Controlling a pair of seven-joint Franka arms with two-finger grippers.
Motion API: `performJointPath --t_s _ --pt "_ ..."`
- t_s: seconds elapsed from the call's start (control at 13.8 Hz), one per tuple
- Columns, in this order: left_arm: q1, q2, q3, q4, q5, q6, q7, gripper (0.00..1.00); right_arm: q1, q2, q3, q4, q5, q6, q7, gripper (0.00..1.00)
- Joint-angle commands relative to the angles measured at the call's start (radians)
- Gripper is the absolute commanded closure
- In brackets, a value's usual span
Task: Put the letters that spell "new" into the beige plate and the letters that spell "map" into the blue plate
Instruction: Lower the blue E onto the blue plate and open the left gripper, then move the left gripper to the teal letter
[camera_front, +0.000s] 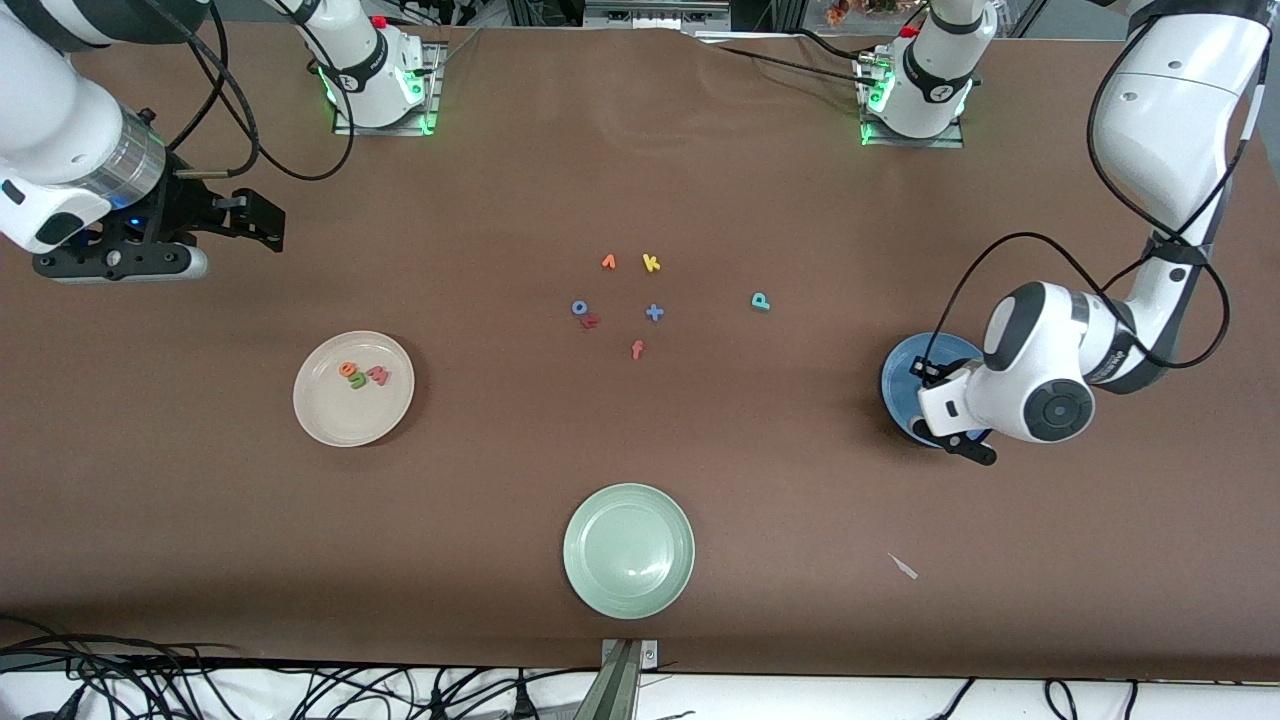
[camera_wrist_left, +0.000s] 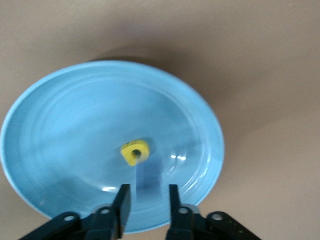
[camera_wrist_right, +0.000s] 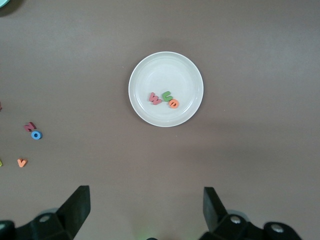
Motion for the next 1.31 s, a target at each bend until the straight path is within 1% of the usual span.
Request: performJointPath --t_s 0.0,0.07,0.15,0.29,0.51,0.65,0.8,0.94,1.09,1.24 --pt "0.007 -0.032 -0.023 -0.004 -0.027 -0.03 -0.048 0.0 -0.001 0.01 -0.003 0.025 0.017 -0.022 -0.006 0.0" --pt "0.001 -0.049 -0.046 -0.014 -0.027 -0.034 -0.123 0.0 -0.003 0.01 -0.003 0.025 0.017 -0.022 -0.006 0.0" --pt "0.001 -0.062 -0.084 -0.033 -0.027 -0.024 -0.221 0.0 -0.003 0.01 -0.006 0.025 0.017 -0.024 -0.007 0.0" --pt "0.002 -0.093 -0.147 -0.094 -0.015 0.051 -0.385 0.0 -0.003 0.01 -0.008 0.025 0.017 -0.036 -0.007 0.0" --pt "0.007 -0.168 -0.18 -0.25 -0.02 0.215 -0.525 0.0 -0.003 0.01 -0.008 0.025 0.017 -0.036 -0.007 0.0" --pt "0.004 -0.208 -0.207 -0.357 -0.018 0.347 -0.637 0.0 -0.003 0.011 -0.008 0.025 0.017 -0.035 -0.007 0.0" --pt "0.001 -0.234 -0.232 -0.436 -0.014 0.445 -0.737 0.0 -0.003 0.011 -0.008 0.025 0.016 -0.036 -0.007 0.0" --pt "-0.001 -0.245 -0.25 -0.508 0.003 0.548 -0.835 0.0 -0.003 0.01 -0.008 0.025 0.017 -0.036 -0.007 0.0" --pt "-0.005 -0.247 -0.261 -0.563 0.052 0.632 -0.931 0.0 -0.005 0.011 -0.008 0.023 0.017 -0.036 -0.007 0.0" --pt "-0.06 -0.236 -0.264 -0.57 0.11 0.639 -1.052 0.0 -0.005 0.011 -0.008 0.025 0.017 -0.036 -0.007 0.0"
